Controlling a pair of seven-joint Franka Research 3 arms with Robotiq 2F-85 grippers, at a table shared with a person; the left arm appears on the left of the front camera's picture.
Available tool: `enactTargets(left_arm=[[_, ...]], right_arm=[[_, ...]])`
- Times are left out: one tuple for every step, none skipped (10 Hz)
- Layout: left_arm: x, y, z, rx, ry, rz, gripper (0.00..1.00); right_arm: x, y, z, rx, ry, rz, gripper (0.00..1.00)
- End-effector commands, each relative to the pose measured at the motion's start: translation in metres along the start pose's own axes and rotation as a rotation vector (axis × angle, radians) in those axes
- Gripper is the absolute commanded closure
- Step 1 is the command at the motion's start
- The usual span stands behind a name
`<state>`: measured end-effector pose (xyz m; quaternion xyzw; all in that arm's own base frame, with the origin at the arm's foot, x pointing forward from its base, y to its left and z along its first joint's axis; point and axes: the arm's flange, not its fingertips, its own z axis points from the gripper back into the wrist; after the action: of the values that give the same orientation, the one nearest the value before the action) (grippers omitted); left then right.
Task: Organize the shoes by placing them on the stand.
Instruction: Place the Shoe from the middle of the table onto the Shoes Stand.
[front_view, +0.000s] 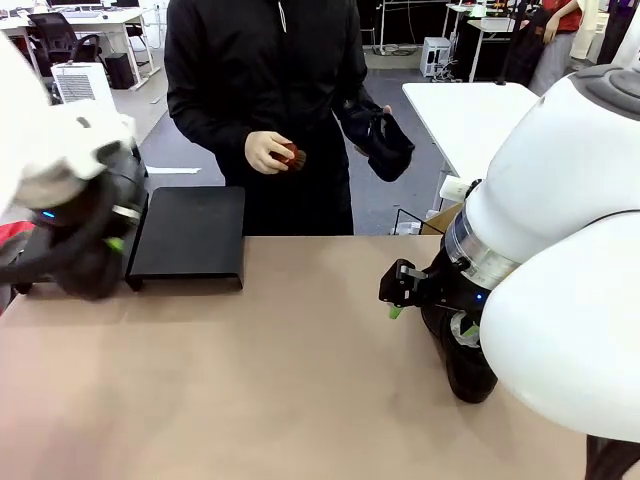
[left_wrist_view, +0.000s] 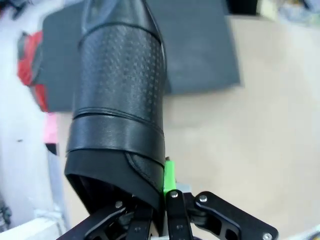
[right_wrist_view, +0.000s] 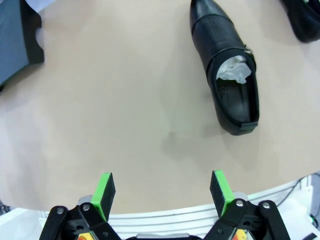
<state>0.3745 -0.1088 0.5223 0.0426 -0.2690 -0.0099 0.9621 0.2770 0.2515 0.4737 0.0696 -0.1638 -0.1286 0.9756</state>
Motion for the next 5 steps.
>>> enactTargets(left_arm=[[0.035,0.053,-0.039,0.059,-0.117,-0.039,1.00],[0.054,0.077,-0.065,0.070,-0.126,-0.052,1.00],[0.070,0.095,-0.086,0.110,-0.138,-0.052,1.00],[0.083,0.106,-0.102,0.128,-0.145,-0.095,1.00],[0.089,0.102,-0.103,0.097,-0.133,-0.073,1.00]], right_arm=[[0.004,0.002,-0.001,0.019,0.000,0.004,0.00],[0.004,0.002,-0.001,0.019,0.000,0.004,0.00],[0.004,0.002,-0.001,0.019,0.000,0.004,0.00],[0.004,0.002,-0.001,0.019,0.000,0.004,0.00],[0.004,0.002,-0.001,0.019,0.000,0.004,0.00]])
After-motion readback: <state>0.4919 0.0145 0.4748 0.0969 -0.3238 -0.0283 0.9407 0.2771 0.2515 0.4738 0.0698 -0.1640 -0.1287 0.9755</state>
